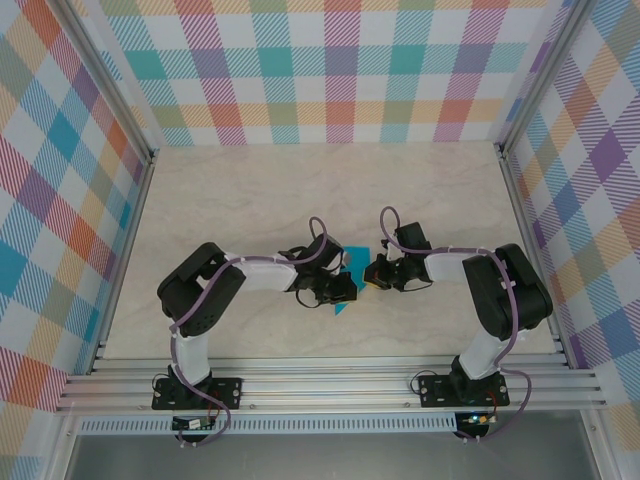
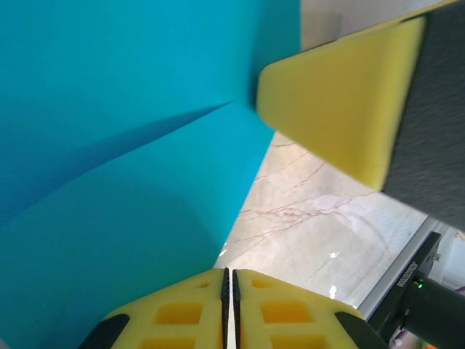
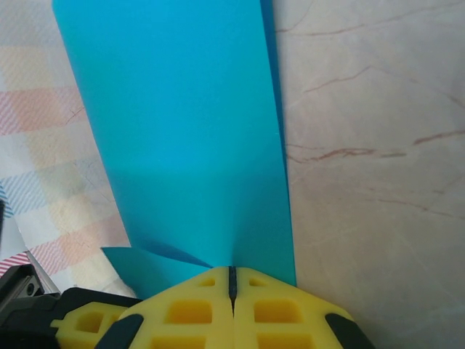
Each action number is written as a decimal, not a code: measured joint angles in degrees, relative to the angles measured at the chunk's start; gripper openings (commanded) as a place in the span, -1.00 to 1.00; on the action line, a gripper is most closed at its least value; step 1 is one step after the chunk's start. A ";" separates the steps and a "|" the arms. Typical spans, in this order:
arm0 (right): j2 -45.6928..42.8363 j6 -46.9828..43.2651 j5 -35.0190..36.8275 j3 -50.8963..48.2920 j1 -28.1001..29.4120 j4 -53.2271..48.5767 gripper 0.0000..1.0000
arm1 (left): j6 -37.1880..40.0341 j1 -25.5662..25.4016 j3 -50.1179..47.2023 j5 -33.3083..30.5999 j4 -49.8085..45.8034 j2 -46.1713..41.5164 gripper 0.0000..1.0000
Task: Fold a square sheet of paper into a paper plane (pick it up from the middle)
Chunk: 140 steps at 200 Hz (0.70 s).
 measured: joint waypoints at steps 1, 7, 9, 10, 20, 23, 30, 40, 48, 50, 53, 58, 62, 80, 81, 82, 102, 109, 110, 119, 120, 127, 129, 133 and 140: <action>0.00 0.00 0.07 0.02 0.00 -0.02 -0.90 | 0.02 0.00 -0.09 0.02 0.02 0.00 -0.77; 0.00 0.00 0.15 0.04 0.00 -0.11 -0.90 | 0.20 0.00 -0.28 0.02 -0.11 0.00 -0.77; 0.00 -0.02 0.17 0.07 0.00 -0.13 -0.89 | 0.22 0.00 -0.35 0.02 -0.07 0.00 -0.77; 0.00 -0.02 0.17 0.07 0.00 -0.13 -0.89 | 0.26 0.00 -0.44 0.00 -0.04 0.00 -0.77; 0.00 -0.02 0.17 0.11 0.00 -0.28 -0.90 | 0.70 0.00 -0.96 0.11 0.46 -0.11 -0.76; 0.00 0.00 0.20 0.15 0.00 -0.35 -0.89 | 0.87 0.00 -1.16 0.13 0.61 -0.20 -0.76; 0.00 -0.02 0.20 0.17 0.00 -0.42 -0.90 | 1.09 0.02 -1.75 0.17 0.81 -0.63 -0.77; 0.00 -0.04 0.20 0.20 0.04 -0.55 -0.90 | 1.33 0.02 -3.10 0.22 0.76 -1.68 -0.77; 0.00 -0.04 0.22 0.22 0.04 -0.57 -0.90 | 1.46 0.00 -4.42 0.31 0.72 -2.73 -0.77; 0.00 -0.04 0.22 0.22 0.04 -0.57 -0.90 | 1.49 0.02 -4.76 0.35 0.72 -2.97 -0.77; 0.00 -0.04 0.20 0.22 0.04 -0.57 -0.89 | 1.49 0.02 -5.18 0.42 0.59 -3.32 -0.77; 0.00 -0.04 0.22 0.22 0.04 -0.57 -0.90 | 1.49 0.02 -6.03 0.44 0.55 -4.00 -0.77; 0.00 -0.04 0.22 0.22 0.04 -0.57 -0.90 | 1.49 0.00 -6.58 0.44 0.55 -4.46 -0.77; 0.00 -0.07 0.22 0.22 0.04 -0.57 -0.89 | 1.51 0.00 -8.96 0.42 0.11 -6.56 -0.76; 0.00 -0.07 0.22 0.22 0.04 -0.57 -0.89 | 1.51 0.00 -9.09 0.42 0.09 -6.69 -0.77; 0.00 -0.04 0.22 0.22 0.04 -0.57 -0.89 | 1.51 0.00 -9.16 0.42 0.07 -6.75 -0.76; 0.00 -0.04 0.22 0.24 0.04 -0.59 -0.89 | 1.62 0.02 -10.56 0.48 -0.61 -8.00 -0.76; 0.00 -0.07 0.22 0.26 0.04 -0.59 -0.89 | 1.70 0.00 -10.95 0.50 -0.72 -8.37 -0.76; 0.00 -0.07 0.22 0.26 0.07 -0.59 -0.89 | 1.70 0.00 -10.97 0.50 -0.74 -8.39 -0.76; 0.00 -0.04 0.22 0.26 0.04 -0.61 -0.89 | 1.73 0.00 -11.43 0.52 -1.01 -8.96 -0.76; 0.00 -0.04 0.22 0.26 0.04 -0.61 -0.89 | 1.73 0.00 -11.52 0.55 -1.05 -9.05 -0.76; 0.00 -0.04 0.22 0.26 0.07 -0.63 -0.89 | 1.70 0.00 -11.98 0.55 -1.20 -9.57 -0.76; 0.00 -0.04 0.22 0.26 0.07 -0.66 -0.89 | 1.70 0.00 -12.15 0.55 -1.25 -9.75 -0.76; 0.00 -0.04 0.22 0.28 0.07 -0.68 -0.89 | 1.70 0.00 -12.48 0.57 -1.42 -10.12 -0.76; 0.00 -0.04 0.22 0.35 0.07 -0.74 -0.88 | 1.70 0.00 -12.98 0.57 -1.68 -10.80 -0.76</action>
